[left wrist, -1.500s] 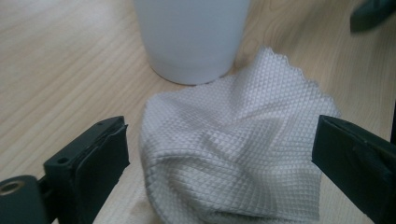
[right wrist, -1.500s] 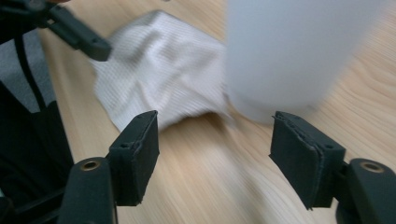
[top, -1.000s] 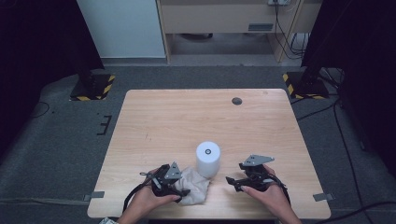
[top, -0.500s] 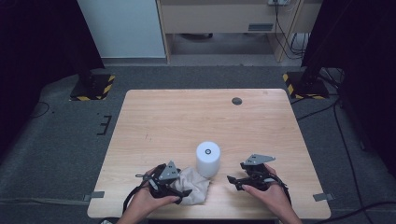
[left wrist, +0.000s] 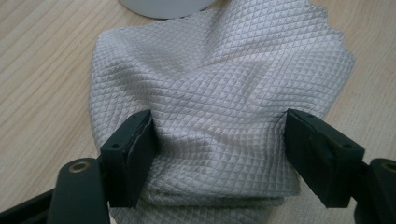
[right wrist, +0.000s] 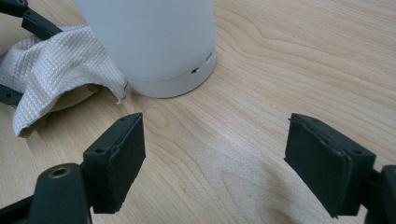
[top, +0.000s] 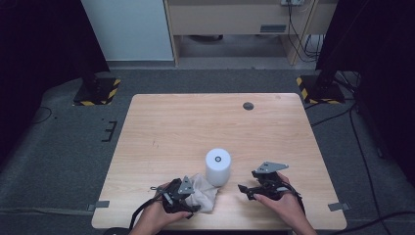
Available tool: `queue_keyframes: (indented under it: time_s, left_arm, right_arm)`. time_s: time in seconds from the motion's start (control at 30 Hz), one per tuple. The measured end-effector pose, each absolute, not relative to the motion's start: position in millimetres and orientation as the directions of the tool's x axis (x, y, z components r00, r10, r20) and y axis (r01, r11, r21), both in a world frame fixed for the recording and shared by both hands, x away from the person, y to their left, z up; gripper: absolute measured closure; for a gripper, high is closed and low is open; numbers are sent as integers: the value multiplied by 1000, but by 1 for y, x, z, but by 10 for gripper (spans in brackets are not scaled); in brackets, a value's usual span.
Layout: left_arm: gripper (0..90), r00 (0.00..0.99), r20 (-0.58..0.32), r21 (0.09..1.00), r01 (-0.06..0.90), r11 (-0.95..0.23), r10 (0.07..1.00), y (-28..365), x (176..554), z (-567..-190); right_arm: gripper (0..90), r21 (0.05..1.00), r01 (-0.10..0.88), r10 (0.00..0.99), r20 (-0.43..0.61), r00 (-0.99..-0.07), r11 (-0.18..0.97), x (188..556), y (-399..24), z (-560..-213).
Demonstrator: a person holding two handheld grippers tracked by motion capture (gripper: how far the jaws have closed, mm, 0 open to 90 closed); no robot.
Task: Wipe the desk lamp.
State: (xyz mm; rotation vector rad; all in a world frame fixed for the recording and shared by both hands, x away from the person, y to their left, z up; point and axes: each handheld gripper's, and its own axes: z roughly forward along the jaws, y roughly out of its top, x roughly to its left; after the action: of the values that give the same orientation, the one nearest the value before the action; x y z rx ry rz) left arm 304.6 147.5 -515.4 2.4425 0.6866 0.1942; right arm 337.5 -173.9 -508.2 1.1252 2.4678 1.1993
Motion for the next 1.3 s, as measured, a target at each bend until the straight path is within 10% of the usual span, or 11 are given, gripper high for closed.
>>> queue_keyframes:
  time_s: [0.4, 0.83, 1.07, 1.3]
  left_arm:
    - [711, 861, -23, 576, 427, -697, 508, 153, 307, -507]
    - [740, 773, -81, 774, 446, -449, 629, 191, 321, -475]
    - [739, 812, -80, 815, 388, -431, 579, 177, 321, -465]
    - [738, 848, -94, 782, 387, -489, 522, 159, 351, -476]
  right_arm:
    - [231, 736, 543, 673, 164, -722, 404, 335, -169, -508]
    - [205, 771, 502, 631, 171, -756, 392, 328, -167, -499]
    - [450, 841, 464, 612, 217, -761, 279, 328, -173, -479]
    - [499, 866, 432, 618, 199, -761, 252, 340, -169, -451]
